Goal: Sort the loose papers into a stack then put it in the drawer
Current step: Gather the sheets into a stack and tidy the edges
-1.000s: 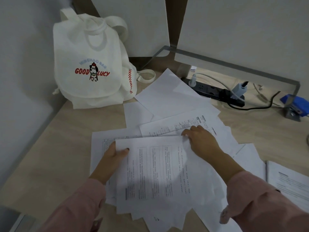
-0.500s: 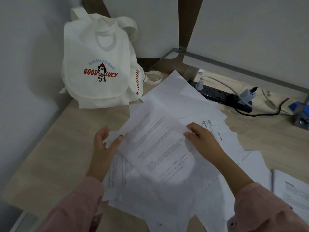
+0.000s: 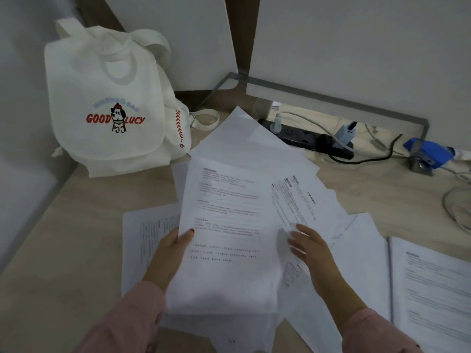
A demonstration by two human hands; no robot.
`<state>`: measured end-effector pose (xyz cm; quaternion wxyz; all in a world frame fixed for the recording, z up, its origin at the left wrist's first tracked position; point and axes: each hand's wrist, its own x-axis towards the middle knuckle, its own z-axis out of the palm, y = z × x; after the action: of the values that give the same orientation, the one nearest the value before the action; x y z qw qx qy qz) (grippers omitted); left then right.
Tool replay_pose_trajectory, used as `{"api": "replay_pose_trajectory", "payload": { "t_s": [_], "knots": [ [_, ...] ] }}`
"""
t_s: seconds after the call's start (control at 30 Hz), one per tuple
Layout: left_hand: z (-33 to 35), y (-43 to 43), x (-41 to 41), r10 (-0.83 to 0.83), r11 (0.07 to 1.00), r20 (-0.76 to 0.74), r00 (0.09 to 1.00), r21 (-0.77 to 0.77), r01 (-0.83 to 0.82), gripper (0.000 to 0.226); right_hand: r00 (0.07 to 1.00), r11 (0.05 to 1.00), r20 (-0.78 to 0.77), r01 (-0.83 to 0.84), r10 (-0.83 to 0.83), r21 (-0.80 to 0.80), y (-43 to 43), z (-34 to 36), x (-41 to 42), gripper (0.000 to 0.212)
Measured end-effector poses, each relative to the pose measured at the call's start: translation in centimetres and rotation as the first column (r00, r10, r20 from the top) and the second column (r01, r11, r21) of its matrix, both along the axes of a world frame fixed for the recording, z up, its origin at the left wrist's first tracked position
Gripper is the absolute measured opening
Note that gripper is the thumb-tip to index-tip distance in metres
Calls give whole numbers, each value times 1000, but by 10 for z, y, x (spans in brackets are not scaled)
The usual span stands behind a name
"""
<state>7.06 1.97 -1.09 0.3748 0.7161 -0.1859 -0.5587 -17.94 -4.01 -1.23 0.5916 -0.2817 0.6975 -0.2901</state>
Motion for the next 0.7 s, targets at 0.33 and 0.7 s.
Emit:
{"api": "replay_pose_trajectory", "payload": {
  "t_s": [0.33, 0.7],
  "knots": [
    [-19, 17, 29, -124, 991, 331, 935, 94, 98, 34, 837, 855, 207, 458, -507, 244, 12, -17, -24, 24],
    [-23, 32, 25, -117, 991, 253, 960, 94, 96, 30, 981, 990, 133, 134, -138, 41, 4, -10, 6, 7]
  ]
}}
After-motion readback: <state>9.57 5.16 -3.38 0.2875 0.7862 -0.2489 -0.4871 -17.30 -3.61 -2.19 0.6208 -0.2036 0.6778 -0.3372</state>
